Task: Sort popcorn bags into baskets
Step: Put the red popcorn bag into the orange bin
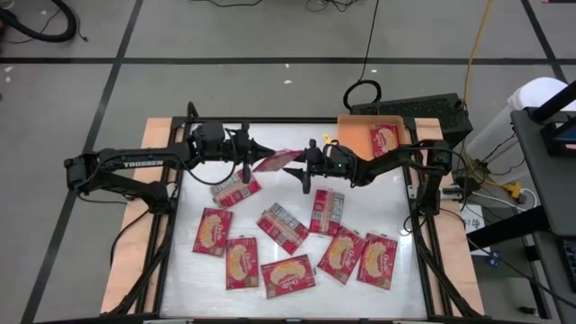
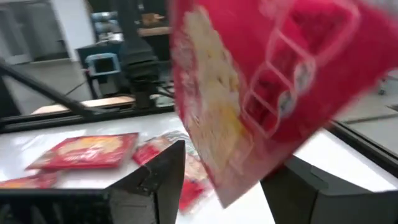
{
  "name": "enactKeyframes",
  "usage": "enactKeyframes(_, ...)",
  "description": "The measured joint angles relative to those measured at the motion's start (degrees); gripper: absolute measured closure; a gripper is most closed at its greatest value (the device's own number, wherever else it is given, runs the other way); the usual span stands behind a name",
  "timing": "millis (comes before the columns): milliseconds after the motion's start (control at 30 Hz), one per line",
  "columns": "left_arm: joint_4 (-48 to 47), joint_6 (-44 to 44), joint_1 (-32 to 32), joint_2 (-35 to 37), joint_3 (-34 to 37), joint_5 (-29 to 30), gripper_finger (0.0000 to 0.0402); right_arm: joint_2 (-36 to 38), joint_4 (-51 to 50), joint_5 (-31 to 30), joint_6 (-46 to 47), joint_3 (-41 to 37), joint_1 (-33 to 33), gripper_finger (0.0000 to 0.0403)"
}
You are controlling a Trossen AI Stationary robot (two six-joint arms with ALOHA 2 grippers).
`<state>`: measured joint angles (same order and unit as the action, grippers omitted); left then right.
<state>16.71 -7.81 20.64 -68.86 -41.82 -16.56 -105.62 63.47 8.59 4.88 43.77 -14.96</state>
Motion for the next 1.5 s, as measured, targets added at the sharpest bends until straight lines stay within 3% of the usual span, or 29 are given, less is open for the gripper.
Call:
enactKeyframes(167,0.1,-0.8,0.0,0.0,0.0,-0.2,0.0401,0.0,2.9,3.9,-1.5,0.0,0.0,0.0253)
enactKeyframes(433,-1.2,-3.7,0.7,0.1,0.0,-0.2,0.0400,0.1,2.7,5.2,-1.5,0.0,-0.9,0.0379)
enactKeyframes(567,-3.7,-3.8,1.5,0.2,0.0,-0.2,0.0386,1.4,-1.8,5.4,-1.4,0.0,-2.2,0.0386)
enactKeyframes(700,-6.5,-3.3,2.1,0.3,-0.1,0.8,0.0338,7.1,-13.7,5.4,-2.0,-0.1,-4.6,0.0377)
enactKeyframes(867,-8.7,-1.5,2.3,0.3,-0.1,7.8,0.0266,18.6,-32.7,7.3,-7.3,0.0,-8.9,0.0394)
enactKeyframes(1033,-9.6,-0.4,2.3,-0.1,-0.1,9.4,0.0219,31.0,-50.5,8.6,-10.7,2.0,-14.5,0.0392)
enactKeyframes(1233,-10.0,2.5,1.9,-1.6,-0.1,9.6,0.0203,39.7,-72.9,15.6,-18.5,8.6,-22.4,0.0388)
enactKeyframes(1367,-10.2,2.4,1.0,-2.4,-0.1,9.6,0.0212,41.1,-83.3,22.9,-22.7,12.8,-29.3,0.0389)
enactKeyframes(1500,-9.7,1.5,-0.1,-2.4,-0.1,9.5,0.0226,41.0,-89.4,24.9,-26.8,14.2,-35.4,0.0389)
